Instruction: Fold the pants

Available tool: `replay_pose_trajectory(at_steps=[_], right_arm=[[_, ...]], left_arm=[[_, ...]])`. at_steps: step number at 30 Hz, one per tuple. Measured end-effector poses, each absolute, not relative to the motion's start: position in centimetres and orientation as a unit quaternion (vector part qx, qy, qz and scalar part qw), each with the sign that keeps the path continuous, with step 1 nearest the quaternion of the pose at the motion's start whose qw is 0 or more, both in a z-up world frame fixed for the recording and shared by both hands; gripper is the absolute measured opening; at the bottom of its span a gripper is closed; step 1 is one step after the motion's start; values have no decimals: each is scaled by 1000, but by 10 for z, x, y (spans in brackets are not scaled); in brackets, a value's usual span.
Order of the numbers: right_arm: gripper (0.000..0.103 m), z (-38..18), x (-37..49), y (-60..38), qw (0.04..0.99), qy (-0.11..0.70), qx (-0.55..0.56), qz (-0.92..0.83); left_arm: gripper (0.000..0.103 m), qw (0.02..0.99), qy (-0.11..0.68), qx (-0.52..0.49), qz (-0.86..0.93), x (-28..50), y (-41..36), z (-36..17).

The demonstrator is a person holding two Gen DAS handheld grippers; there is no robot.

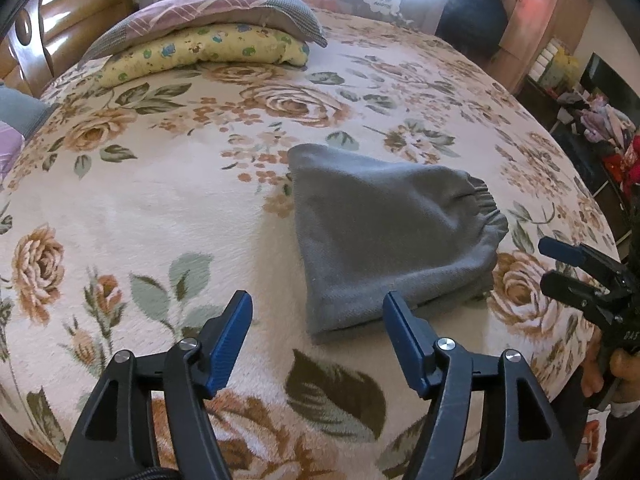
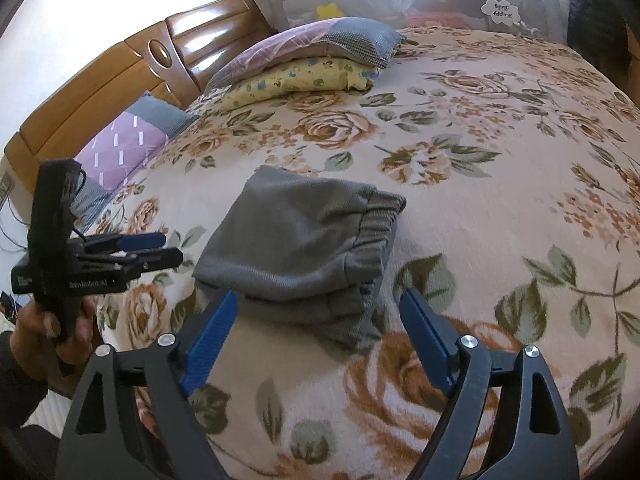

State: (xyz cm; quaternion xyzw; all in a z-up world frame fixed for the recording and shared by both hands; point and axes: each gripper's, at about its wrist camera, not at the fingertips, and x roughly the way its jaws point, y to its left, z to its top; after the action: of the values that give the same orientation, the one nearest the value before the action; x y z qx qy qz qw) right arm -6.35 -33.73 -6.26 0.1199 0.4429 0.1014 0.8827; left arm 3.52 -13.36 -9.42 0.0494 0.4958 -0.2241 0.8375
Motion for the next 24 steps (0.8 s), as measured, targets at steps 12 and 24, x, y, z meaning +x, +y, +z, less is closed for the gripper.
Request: replay_pose_trajectory(at_steps=[12,24], right_arm=[[91,-64,-70,-322,876,460,68,127],[91,-67,-61,-310,870,470,38,144]], left_arm=[[74,851,474,77,-213,19,-139,-86],[81,859,464,98,-194,10,-143,-80]])
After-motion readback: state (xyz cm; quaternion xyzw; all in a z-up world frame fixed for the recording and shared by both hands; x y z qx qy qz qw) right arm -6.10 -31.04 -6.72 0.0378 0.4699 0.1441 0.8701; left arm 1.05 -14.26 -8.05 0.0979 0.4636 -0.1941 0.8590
